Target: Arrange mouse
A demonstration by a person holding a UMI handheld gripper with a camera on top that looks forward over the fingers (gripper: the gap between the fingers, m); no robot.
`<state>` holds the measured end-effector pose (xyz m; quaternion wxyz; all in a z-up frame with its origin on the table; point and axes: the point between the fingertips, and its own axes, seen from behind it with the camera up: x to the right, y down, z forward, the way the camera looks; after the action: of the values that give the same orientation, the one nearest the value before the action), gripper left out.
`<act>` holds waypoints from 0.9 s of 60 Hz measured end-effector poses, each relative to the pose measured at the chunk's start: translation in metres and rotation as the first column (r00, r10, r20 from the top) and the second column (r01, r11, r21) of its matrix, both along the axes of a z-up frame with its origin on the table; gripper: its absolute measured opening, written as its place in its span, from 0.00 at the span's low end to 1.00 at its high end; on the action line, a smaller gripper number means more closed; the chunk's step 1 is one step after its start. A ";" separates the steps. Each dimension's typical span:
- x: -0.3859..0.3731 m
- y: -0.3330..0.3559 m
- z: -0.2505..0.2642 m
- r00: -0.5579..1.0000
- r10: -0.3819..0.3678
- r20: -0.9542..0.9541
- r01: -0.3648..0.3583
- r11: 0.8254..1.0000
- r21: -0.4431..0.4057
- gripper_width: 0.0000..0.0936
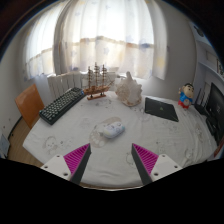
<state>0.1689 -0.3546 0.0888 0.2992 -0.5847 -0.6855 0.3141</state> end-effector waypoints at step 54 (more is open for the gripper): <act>-0.155 -0.014 -0.103 0.994 -0.107 -0.013 0.107 0.994 -0.031 0.92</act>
<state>0.0143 -0.3689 -0.0137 0.3119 -0.6227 -0.6461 0.3124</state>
